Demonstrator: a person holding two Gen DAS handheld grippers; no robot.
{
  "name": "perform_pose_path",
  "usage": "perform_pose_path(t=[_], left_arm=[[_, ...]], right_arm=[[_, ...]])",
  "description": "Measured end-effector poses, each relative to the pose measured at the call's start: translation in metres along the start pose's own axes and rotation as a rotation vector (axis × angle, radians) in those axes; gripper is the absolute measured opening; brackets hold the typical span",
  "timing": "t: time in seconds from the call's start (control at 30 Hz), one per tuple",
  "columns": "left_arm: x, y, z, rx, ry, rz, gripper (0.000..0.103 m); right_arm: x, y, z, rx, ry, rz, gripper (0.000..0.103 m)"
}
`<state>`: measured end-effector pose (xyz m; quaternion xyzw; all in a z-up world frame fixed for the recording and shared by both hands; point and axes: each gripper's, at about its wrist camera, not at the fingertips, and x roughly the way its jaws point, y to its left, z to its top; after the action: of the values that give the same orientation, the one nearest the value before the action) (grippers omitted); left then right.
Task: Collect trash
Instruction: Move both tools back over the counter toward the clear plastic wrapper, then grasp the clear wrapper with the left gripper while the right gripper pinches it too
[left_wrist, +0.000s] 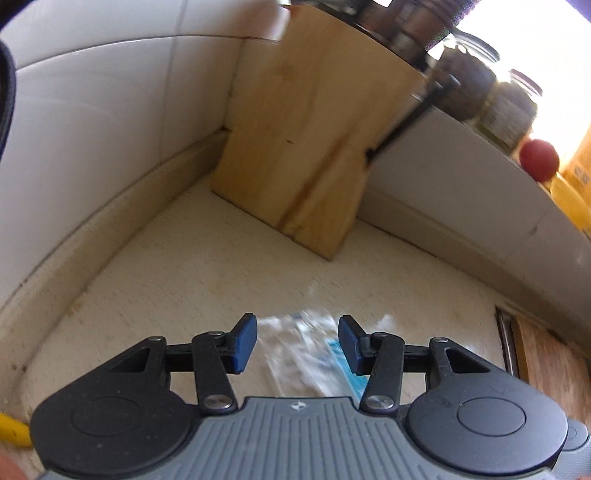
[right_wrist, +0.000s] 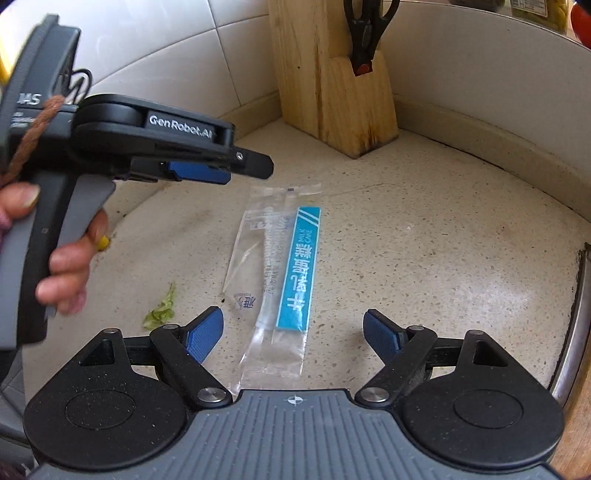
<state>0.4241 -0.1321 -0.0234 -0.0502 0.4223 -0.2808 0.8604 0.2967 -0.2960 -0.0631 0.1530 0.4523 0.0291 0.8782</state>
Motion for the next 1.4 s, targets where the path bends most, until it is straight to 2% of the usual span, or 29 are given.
perform_pose_path(t=[0.3,0.47,0.6,0.83,0.97,1.03,1.1,1.13,1.2,1.23,1.3,1.37,1.4], left_arm=[[0.027,0.041,0.003,-0.156,0.121,-0.176,0.045],[0.039,0.051,0.001,-0.249,0.146,-0.301,0.045],[0.053,0.048,-0.004,-0.31,0.202,-0.422,0.045],[0.061,0.012,-0.003,-0.212,0.231,-0.428,0.045],[0.063,-0.004,-0.001,-0.15,0.221,-0.394,0.043],[0.064,-0.009,-0.001,-0.139,0.217,-0.375,0.036],[0.066,-0.01,-0.002,-0.141,0.221,-0.361,0.016],[0.066,-0.009,-0.004,-0.15,0.223,-0.366,0.013],[0.063,-0.009,-0.006,-0.166,0.219,-0.37,0.009],[0.061,-0.009,-0.008,-0.167,0.215,-0.367,0.008],[0.052,-0.007,-0.011,-0.164,0.203,-0.366,0.007],[0.044,-0.007,-0.012,-0.166,0.191,-0.379,0.007],[0.041,-0.007,-0.013,-0.167,0.184,-0.38,0.007]], right_arm=[[0.005,0.012,-0.003,-0.073,0.009,0.001,0.087],[0.008,0.01,-0.002,-0.075,0.005,0.003,0.088],[0.008,0.01,-0.003,-0.079,-0.007,0.004,0.088],[0.008,0.006,0.0,-0.079,-0.014,-0.022,0.085],[0.007,0.002,0.003,-0.032,-0.008,0.019,0.088],[0.009,0.003,0.005,-0.014,-0.014,0.016,0.088],[0.013,0.007,0.005,-0.024,-0.03,-0.004,0.089],[0.016,0.009,0.005,-0.045,-0.041,-0.041,0.088],[0.021,0.014,0.003,-0.097,-0.054,-0.127,0.083],[0.021,0.016,0.002,-0.124,-0.061,-0.158,0.075],[0.017,0.012,0.001,-0.124,-0.064,-0.168,0.064],[0.01,0.006,0.001,-0.115,-0.058,-0.169,0.04],[0.007,0.003,0.001,-0.106,-0.052,-0.164,0.035]])
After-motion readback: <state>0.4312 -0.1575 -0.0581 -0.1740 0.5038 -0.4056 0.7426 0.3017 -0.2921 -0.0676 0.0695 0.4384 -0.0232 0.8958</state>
